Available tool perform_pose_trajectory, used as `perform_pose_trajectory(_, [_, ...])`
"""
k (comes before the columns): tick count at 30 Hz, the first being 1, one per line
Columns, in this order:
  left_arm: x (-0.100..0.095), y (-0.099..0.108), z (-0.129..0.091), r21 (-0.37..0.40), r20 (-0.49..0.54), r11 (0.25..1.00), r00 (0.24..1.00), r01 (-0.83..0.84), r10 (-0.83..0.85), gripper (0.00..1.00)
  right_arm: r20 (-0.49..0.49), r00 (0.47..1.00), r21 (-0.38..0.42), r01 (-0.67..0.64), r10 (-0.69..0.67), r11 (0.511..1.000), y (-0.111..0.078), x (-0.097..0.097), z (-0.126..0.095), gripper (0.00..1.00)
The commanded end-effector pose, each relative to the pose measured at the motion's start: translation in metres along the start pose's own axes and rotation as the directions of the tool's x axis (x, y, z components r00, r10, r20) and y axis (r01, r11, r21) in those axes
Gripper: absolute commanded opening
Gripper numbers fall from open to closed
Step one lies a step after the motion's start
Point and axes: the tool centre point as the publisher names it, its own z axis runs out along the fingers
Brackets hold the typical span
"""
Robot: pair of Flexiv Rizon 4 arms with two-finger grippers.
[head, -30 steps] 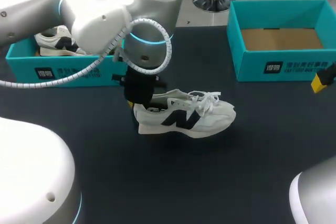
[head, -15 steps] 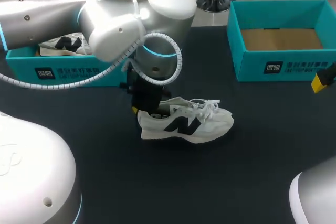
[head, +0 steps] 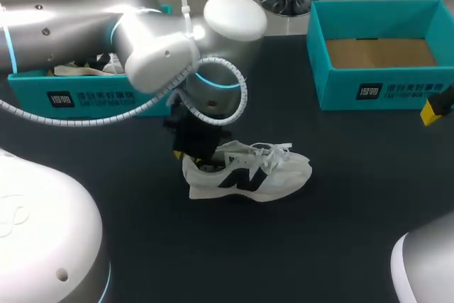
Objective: Take the shoe out of the shoebox, open the shoe tongue, remove and reinsert the insole, then place the shoe into the shoebox
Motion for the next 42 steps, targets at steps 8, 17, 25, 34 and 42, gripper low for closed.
perform_pose_trajectory(8, [0.079,-0.019,-0.037,0.269,0.303,0.959,0.938,0.087,-0.170,1.00,0.001,1.000,0.006,-0.001,0.001,1.000,0.003,0.000,-0.001,1.00])
perform_pose_trajectory(17, [0.105,-0.034,-0.025,0.396,0.379,0.912,0.887,0.102,-0.264,1.00,0.001,1.000,0.006,-0.001,0.001,1.000,0.003,0.000,-0.001,1.00])
perform_pose_trajectory(25, [0.105,-0.034,-0.025,0.396,0.379,0.912,0.887,0.102,-0.264,1.00,0.001,1.000,0.006,-0.001,0.001,1.000,0.003,0.000,-0.001,1.00])
perform_pose_trajectory(34, [0.119,-0.025,-0.027,0.506,0.447,0.764,0.636,0.400,-0.629,1.00,0.001,1.000,0.006,-0.001,0.001,1.000,0.003,0.000,-0.001,1.00])
perform_pose_trajectory(42, [0.142,-0.035,-0.018,0.673,0.400,0.445,0.216,0.591,-0.891,1.00,0.001,1.000,0.006,-0.001,0.001,1.000,0.003,0.000,-0.001,1.00])
